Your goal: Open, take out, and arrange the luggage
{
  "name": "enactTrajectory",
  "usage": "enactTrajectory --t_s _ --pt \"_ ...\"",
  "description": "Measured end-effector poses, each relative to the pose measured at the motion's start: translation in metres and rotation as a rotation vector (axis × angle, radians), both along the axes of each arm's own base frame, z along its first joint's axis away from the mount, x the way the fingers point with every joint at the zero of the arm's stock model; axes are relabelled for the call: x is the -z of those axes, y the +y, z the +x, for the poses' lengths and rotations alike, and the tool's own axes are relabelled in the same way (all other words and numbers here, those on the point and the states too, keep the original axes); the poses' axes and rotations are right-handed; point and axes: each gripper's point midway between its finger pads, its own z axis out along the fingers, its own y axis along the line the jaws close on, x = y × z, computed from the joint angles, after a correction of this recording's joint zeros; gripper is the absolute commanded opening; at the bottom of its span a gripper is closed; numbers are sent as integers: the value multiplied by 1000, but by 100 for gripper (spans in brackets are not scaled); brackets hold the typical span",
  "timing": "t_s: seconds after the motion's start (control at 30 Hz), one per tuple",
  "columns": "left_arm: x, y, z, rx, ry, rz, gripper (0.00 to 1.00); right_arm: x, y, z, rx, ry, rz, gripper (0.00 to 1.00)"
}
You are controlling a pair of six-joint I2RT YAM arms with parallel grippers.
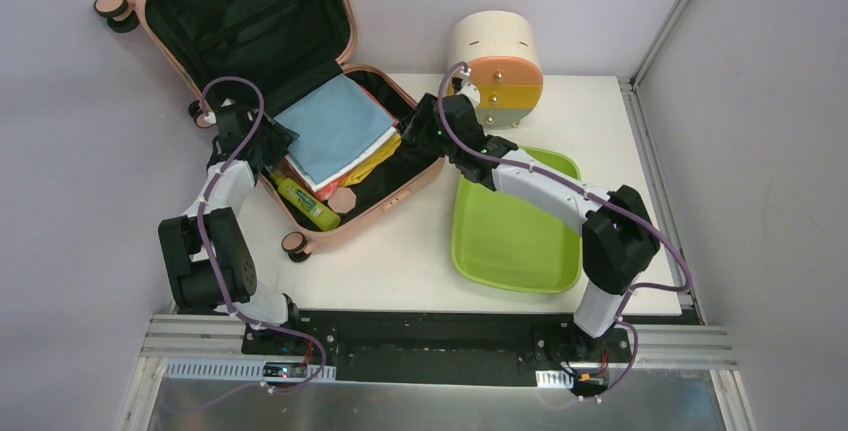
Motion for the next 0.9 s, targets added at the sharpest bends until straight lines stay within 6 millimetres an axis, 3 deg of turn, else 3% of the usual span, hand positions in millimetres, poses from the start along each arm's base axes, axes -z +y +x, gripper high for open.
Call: enactTrajectory --t_s 0.3,0.9 --pt "-8 0 1 -2 -25 1 51 0 -1 0 3 -1 1 65" --pt "10 2 -4 -12 20 6 53 -6 -7 0 14 -9 5 66"
